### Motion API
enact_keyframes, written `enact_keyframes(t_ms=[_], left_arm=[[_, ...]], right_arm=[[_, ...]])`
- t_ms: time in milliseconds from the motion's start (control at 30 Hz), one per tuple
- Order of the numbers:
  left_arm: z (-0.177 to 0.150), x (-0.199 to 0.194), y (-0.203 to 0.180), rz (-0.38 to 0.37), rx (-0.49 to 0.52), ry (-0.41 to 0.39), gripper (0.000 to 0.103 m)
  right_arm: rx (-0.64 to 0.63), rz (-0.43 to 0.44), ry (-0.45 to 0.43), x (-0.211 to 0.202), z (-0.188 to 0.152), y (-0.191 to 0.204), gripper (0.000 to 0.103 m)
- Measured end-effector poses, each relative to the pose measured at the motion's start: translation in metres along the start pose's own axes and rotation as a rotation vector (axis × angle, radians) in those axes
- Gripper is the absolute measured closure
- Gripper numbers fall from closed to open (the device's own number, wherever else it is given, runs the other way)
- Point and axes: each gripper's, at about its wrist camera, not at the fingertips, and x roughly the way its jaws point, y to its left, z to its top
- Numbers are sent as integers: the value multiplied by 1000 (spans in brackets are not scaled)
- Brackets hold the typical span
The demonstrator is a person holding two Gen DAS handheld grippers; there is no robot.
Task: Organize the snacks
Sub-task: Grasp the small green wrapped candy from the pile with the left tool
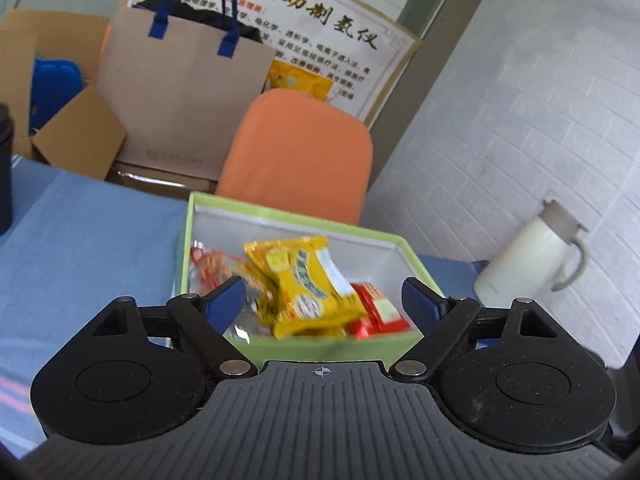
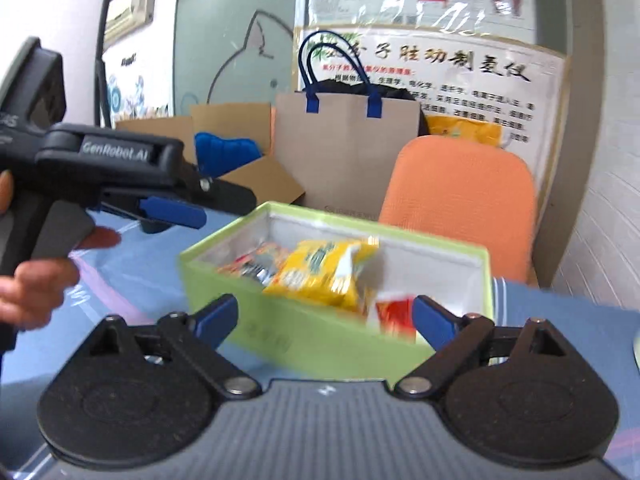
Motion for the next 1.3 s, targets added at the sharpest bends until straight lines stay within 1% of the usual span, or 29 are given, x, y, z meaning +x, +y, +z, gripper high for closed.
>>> enact_keyframes(t_ms=[67,167,267,333,400,467,533,633,733,800,833,933,1067,1167,1200,1233,1267,1300], left_arm=[[-19,-21,-5,-18,-7,5,27],[-57,-47,-16,-46,-16,46,26],[-98,-62,-21,-63,-30,116,26],[-123,-66,-21,-64,-62,164,26],[-147,-71,-18,-63,-107,215,27],[-161,-77,-14,-62,-139,250,28],[-171,-82,-14,-60,-140,276,29],[-174,-90,-12,-44,-146,268,29],[-173,-97,-8,-44,-162,257,29],[-174,-99,-8,-48,-155,263,30],[-175,-98,-9,-53,-141,274,30],[-178,-95,-17,-70,-94,307,33],[-181,-90,-29,-81,-20,326,33],[-186,-86,-33,-71,28,348,36],[-188,-85,-32,-68,43,357,39],[-190,-86,-32,-68,62,349,41],[-190,-87,-31,-62,78,344,49],[-190,-87,-31,-62,85,346,64]], right_arm=[[24,-3,0,-30,-23,15,10],[70,-14,18,-68,-61,37,10],[118,0,59,-93,-95,59,10],[166,6,85,-106,-115,71,10],[209,20,91,-120,-134,82,10],[226,16,86,-130,-143,90,10],[232,5,75,-137,-143,96,10],[203,53,57,-144,-140,107,10],[197,110,57,-135,-137,115,10],[198,134,73,-122,-137,119,10],[189,134,77,-117,-138,121,10],[159,91,90,-105,-140,125,10],[167,111,105,-91,-140,126,10],[141,104,122,-81,-141,130,14],[137,112,134,-77,-142,131,15],[132,117,132,-75,-142,132,17],[109,115,134,-74,-142,133,23],[78,104,138,-72,-141,137,28]])
